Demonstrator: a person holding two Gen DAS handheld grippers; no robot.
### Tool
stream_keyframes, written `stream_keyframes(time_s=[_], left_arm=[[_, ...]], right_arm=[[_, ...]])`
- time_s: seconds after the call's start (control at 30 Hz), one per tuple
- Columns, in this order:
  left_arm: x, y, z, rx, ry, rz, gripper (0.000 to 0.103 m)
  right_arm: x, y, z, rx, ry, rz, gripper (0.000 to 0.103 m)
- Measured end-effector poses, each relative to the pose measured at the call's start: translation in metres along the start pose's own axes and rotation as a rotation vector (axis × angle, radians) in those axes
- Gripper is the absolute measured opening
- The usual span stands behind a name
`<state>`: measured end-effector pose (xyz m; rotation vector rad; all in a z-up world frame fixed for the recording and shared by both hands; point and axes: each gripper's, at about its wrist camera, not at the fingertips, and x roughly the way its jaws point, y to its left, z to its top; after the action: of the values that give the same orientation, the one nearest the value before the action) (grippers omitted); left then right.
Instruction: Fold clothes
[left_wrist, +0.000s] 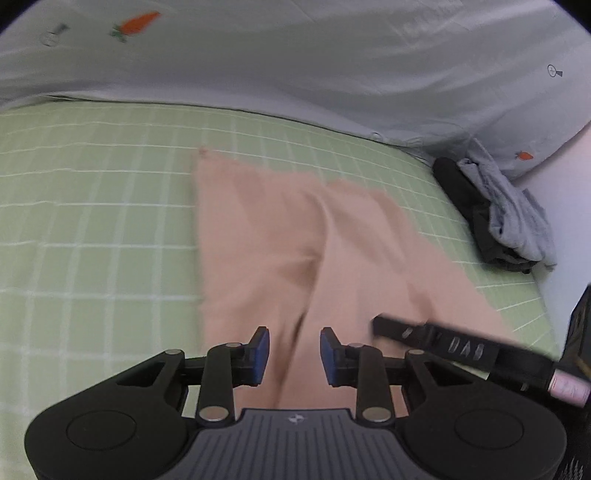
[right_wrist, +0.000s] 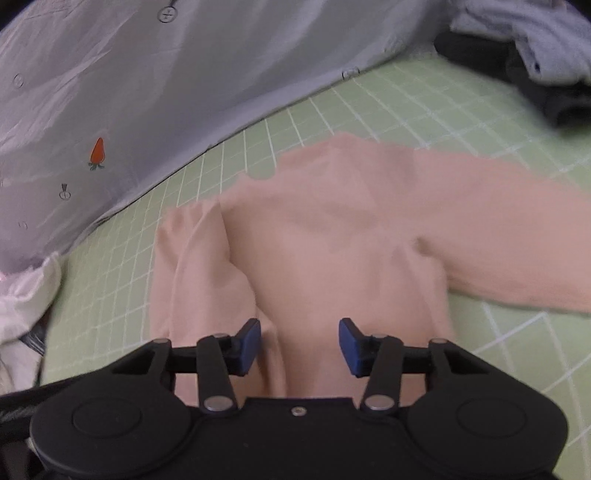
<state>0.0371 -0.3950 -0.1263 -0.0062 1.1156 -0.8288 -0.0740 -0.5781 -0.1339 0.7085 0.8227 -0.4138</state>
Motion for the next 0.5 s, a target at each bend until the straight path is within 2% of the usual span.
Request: stream_keyframes(time_s=[0.17, 0.23, 0.27, 0.3, 0.33, 0.5], left_arm=[[0.022, -0.008, 0.007, 0.017, 0.028, -0.035, 0.032], [0.027, -0.008, 0.008, 0.021, 0.027, -0.039, 0.029], [0.027, -0.006, 0.008, 0.020, 0.021, -0.041, 0.027], [0.027, -0.005, 0.009, 0.018, 0.015, -0.043, 0.012], [0.027, -0.004, 0.009, 0.014, 0.006, -0.040, 0.002], [0.017, 0.004, 0.012, -0.043, -0.089, -0.004, 0.001]], right_arm=[[0.011, 0.003, -0.004, 0.005, 0.045, 0.010, 0.033], [0.012, 0.004, -0.005, -0.001, 0.044, 0.019, 0.023], [0.014, 0.005, -0.004, -0.003, 0.048, 0.034, 0.010], [0.015, 0.005, -0.004, -0.002, 0.049, 0.051, 0.006], [0.015, 0.006, -0.004, -0.009, 0.044, 0.056, 0.006], [0.002, 0.009, -0.002, -0.035, -0.031, 0.040, 0.003]])
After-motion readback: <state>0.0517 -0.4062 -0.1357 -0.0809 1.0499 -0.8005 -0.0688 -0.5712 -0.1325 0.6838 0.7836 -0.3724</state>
